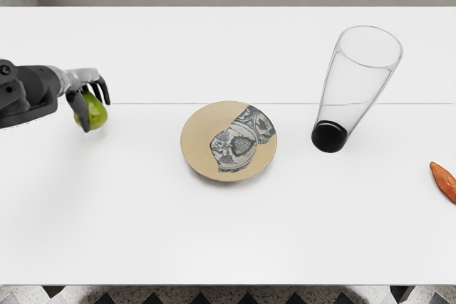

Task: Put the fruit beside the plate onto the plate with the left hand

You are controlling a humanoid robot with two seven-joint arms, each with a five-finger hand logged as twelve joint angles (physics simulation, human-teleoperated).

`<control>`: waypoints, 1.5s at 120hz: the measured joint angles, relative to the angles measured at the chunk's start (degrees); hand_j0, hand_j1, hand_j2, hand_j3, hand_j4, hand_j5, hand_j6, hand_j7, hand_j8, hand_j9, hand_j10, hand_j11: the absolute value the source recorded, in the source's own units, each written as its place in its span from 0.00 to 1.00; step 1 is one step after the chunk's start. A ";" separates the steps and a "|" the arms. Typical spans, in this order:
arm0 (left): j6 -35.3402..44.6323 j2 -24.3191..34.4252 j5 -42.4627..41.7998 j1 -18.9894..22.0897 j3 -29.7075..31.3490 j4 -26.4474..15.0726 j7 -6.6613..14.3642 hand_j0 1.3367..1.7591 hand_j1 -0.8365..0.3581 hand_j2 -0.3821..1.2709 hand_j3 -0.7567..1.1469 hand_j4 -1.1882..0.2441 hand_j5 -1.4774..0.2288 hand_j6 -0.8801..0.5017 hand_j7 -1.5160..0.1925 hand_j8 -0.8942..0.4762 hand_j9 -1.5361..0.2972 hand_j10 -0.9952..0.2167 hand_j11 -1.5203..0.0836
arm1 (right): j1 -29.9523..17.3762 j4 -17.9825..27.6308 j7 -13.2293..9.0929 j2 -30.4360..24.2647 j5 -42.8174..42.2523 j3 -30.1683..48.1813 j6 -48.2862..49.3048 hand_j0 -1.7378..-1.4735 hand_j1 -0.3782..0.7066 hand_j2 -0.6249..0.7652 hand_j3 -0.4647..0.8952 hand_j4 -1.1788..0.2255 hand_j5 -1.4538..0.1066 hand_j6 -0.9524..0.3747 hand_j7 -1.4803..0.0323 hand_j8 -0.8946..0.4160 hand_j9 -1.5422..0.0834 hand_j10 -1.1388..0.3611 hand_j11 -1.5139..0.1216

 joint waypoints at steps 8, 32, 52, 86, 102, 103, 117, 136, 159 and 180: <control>-0.29 -0.32 -0.81 -1.24 -0.17 -0.05 0.00 0.76 0.47 0.53 0.40 0.40 0.38 0.31 0.41 0.33 0.39 0.33 0.44 | 0.00 0.00 0.00 0.00 0.01 0.00 0.00 0.30 0.03 0.45 0.34 0.84 0.93 0.72 0.98 0.68 0.95 0.76 0.93; -4.86 -3.27 -4.08 -1.43 -5.10 -0.15 0.01 0.76 0.46 0.54 0.40 0.40 0.38 0.31 0.40 0.33 0.39 0.33 0.43 | 0.00 -0.02 0.00 0.00 0.02 0.00 0.00 0.30 0.03 0.45 0.34 0.84 0.93 0.72 0.98 0.68 0.95 0.76 0.93; -7.32 -7.30 -6.19 -1.44 -8.92 -0.16 0.01 0.76 0.45 0.55 0.40 0.40 0.37 0.33 0.40 0.34 0.39 0.34 0.43 | 0.00 -0.07 0.00 0.00 0.04 -0.01 0.00 0.30 0.03 0.45 0.34 0.84 0.93 0.72 0.98 0.68 0.95 0.76 0.93; -7.75 -13.93 -8.85 -1.35 -12.15 0.04 0.02 0.76 0.42 0.59 0.40 0.41 0.36 0.34 0.40 0.35 0.39 0.35 0.43 | 0.00 -0.09 0.00 0.00 0.03 0.00 0.00 0.30 0.03 0.45 0.34 0.84 0.93 0.72 0.98 0.68 0.95 0.76 0.93; -7.96 -18.14 -9.29 -1.27 -12.44 1.29 0.02 0.76 0.40 0.62 0.40 0.41 0.36 0.34 0.39 0.36 0.39 0.35 0.43 | 0.00 -0.09 0.00 0.00 0.04 -0.01 0.00 0.30 0.03 0.45 0.34 0.84 0.93 0.72 0.98 0.68 0.95 0.76 0.93; -7.98 -18.35 -9.33 -1.26 -12.42 1.43 0.02 0.76 0.39 0.62 0.40 0.41 0.36 0.35 0.39 0.36 0.39 0.35 0.43 | 0.00 -0.09 0.00 0.00 0.04 0.00 0.00 0.30 0.03 0.45 0.34 0.84 0.93 0.72 0.98 0.68 0.95 0.76 0.93; -8.03 -20.36 -9.23 -1.18 -12.24 3.18 0.02 0.76 0.40 0.62 0.40 0.40 0.35 0.34 0.38 0.35 0.38 0.34 0.42 | 0.00 -0.09 0.00 0.00 0.04 0.00 0.00 0.30 0.03 0.45 0.34 0.84 0.93 0.72 0.98 0.68 0.95 0.76 0.93; -8.02 -23.08 -9.06 -1.08 -11.90 5.91 0.00 0.76 0.43 0.60 0.40 0.39 0.35 0.32 0.38 0.34 0.37 0.32 0.41 | 0.00 -0.09 0.00 0.00 0.04 0.00 0.00 0.30 0.03 0.45 0.34 0.84 0.93 0.72 0.98 0.68 0.95 0.76 0.93; -8.84 -25.58 -8.77 -0.82 -11.59 8.83 0.01 0.76 0.45 0.61 0.40 0.38 0.35 0.29 0.38 0.31 0.37 0.29 0.41 | 0.00 -0.09 0.00 0.00 0.04 0.00 0.00 0.30 0.03 0.45 0.34 0.84 0.93 0.72 0.98 0.68 0.95 0.76 0.93; -10.19 -26.35 -8.97 -0.74 -11.49 10.11 0.01 0.76 0.46 0.56 0.40 0.38 0.35 0.31 0.38 0.33 0.37 0.31 0.41 | 0.00 -0.09 0.00 0.00 0.04 0.00 0.00 0.30 0.03 0.45 0.34 0.84 0.93 0.72 0.98 0.68 0.95 0.76 0.93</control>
